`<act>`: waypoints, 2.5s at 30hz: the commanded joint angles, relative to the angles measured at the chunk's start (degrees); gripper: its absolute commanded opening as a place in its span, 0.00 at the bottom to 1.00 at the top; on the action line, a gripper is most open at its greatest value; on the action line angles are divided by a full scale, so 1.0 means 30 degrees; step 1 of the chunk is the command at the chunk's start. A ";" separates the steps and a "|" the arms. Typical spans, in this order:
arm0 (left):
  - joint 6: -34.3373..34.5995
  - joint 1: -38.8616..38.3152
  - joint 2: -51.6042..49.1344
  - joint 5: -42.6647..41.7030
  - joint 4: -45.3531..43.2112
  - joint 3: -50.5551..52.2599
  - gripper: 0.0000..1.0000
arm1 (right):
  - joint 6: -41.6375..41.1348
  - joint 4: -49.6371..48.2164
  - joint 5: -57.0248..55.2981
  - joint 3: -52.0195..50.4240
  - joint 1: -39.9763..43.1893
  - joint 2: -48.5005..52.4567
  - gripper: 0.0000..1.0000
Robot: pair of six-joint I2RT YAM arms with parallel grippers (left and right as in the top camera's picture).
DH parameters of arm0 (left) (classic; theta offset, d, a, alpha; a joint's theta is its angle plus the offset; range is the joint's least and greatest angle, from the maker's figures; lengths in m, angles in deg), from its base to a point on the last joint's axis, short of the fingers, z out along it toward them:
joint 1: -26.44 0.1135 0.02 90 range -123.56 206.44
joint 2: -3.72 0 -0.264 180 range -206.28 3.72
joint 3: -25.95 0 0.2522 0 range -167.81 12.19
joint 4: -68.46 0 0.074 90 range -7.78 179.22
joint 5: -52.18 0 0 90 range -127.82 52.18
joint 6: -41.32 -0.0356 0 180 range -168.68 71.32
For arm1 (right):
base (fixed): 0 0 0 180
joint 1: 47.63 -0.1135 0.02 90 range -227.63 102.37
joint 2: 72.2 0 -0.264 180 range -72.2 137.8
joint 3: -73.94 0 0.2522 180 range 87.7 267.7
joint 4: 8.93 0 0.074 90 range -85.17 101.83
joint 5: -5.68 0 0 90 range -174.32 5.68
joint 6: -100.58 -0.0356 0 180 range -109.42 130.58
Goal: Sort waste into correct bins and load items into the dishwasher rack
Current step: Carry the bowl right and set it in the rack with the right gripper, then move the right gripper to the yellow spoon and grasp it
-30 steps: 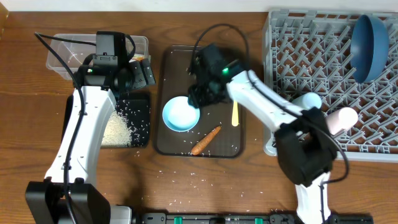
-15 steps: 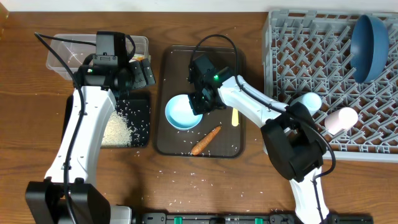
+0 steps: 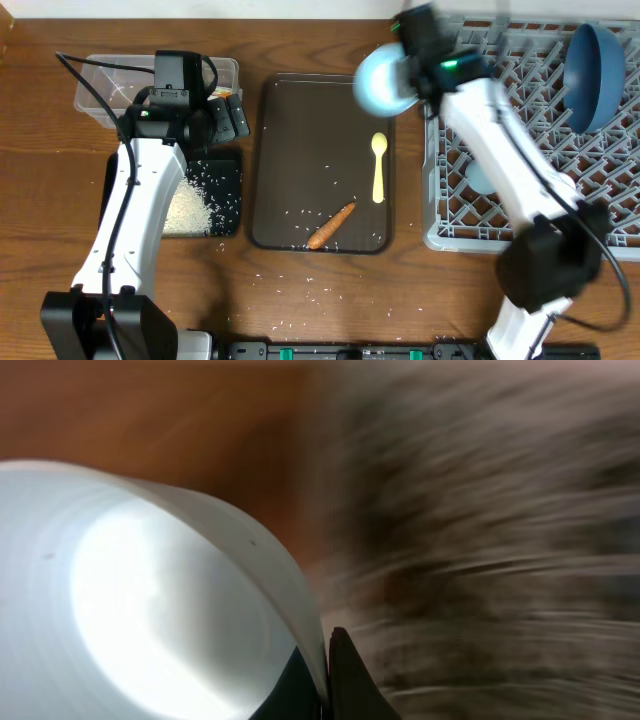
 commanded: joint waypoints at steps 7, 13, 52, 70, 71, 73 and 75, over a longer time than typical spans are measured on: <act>-0.0022 0.0029 0.0423 0.0168 0.0044 0.0080 0.97 | 0.3060 -0.0831 -1.1861 0.0000 0.1202 0.1137 0.01; -0.0022 0.0029 0.0423 0.0168 0.0036 0.0080 0.97 | 0.4495 -0.2543 -1.4047 0.0000 0.2565 0.2237 0.01; -0.0022 0.0029 0.0423 0.0168 0.0044 0.0080 0.97 | 1.5992 -1.0324 -1.1672 0.0000 0.4000 0.5850 0.01; -0.0022 0.0029 0.0423 0.0168 0.0044 0.0080 0.97 | 1.6560 -0.7708 -1.4535 0.0000 0.3045 0.7293 0.01; -0.0022 0.0029 0.0423 0.0168 0.0044 0.0080 0.97 | 1.6560 -0.7213 -1.4542 0.0000 0.2885 0.7300 0.02; -0.0022 0.0029 0.0423 0.0168 0.0044 0.0080 0.97 | 1.6560 -0.6360 -1.4535 0.0000 0.2557 0.7293 0.04; -0.0022 0.0029 0.0423 0.0168 0.0044 0.0080 0.97 | 1.6560 -0.5850 -1.4535 0.0000 0.2229 0.7293 0.12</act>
